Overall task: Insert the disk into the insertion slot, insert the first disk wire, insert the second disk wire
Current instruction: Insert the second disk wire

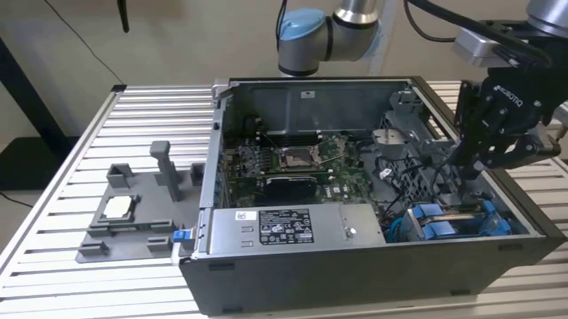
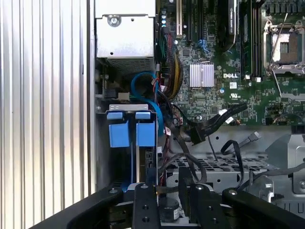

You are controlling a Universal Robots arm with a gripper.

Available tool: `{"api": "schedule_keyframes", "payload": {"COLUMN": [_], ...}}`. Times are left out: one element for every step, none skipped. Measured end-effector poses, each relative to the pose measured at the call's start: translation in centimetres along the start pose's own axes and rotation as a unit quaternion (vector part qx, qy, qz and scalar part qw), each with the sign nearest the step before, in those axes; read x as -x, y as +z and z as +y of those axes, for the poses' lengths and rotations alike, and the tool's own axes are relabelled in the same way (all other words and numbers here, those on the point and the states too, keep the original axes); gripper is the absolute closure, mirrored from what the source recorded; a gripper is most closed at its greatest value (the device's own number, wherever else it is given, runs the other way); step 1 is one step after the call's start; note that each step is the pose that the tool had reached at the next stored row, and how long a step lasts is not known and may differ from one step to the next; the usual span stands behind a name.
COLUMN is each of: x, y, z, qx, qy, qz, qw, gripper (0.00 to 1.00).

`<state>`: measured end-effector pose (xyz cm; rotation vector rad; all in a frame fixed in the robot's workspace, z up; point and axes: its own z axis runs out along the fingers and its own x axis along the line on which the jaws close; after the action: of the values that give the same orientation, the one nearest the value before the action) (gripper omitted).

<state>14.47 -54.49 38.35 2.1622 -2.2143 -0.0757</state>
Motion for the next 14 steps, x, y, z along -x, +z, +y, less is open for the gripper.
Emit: {"api": "schedule_keyframes", "payload": {"x": [0.1, 0.2, 0.28, 0.34, 0.38, 0.41, 0.46, 0.52, 0.6, 0.71, 0.82, 0.93, 1.04, 1.16], "y": [-0.02, -0.04, -0.05, -0.07, -0.1, -0.13, -0.16, -0.19, -0.2, -0.19, -0.18, -0.17, -0.17, -0.16], "z": [0.14, 0.31, 0.48, 0.65, 0.84, 1.02, 1.2, 1.39, 1.59, 1.81, 2.01, 2.23, 2.43, 2.66], "qx": [-0.0007, -0.0018, -0.0031, -0.0045, -0.006, -0.0076, -0.0091, -0.0106, -0.0122, -0.014, -0.0156, -0.0173, -0.019, -0.0209], "qy": [0.0, 0.0, 0.0, 0.0, 0.0, 0.0, 0.0, 0.0, 0.0, 0.0, 0.0, 0.0, 0.0, 0.0], "qz": [0.0, 0.0, 0.0, -0.0001, -0.0001, -0.0001, -0.0002, -0.0002, -0.0003, -0.0003, -0.0003, -0.0004, -0.0004, -0.0005], "qw": [1.0, 1.0, 1.0, 0.99999, 0.99998, 0.99997, 0.99996, 0.99994, 0.99993, 0.9999, 0.99988, 0.99985, 0.99982, 0.99978], "gripper": [0.67, 0.67, 0.67, 0.67, 0.67, 0.67, 0.67, 0.67, 0.67, 0.67, 0.67, 0.67, 0.67, 0.67]}}
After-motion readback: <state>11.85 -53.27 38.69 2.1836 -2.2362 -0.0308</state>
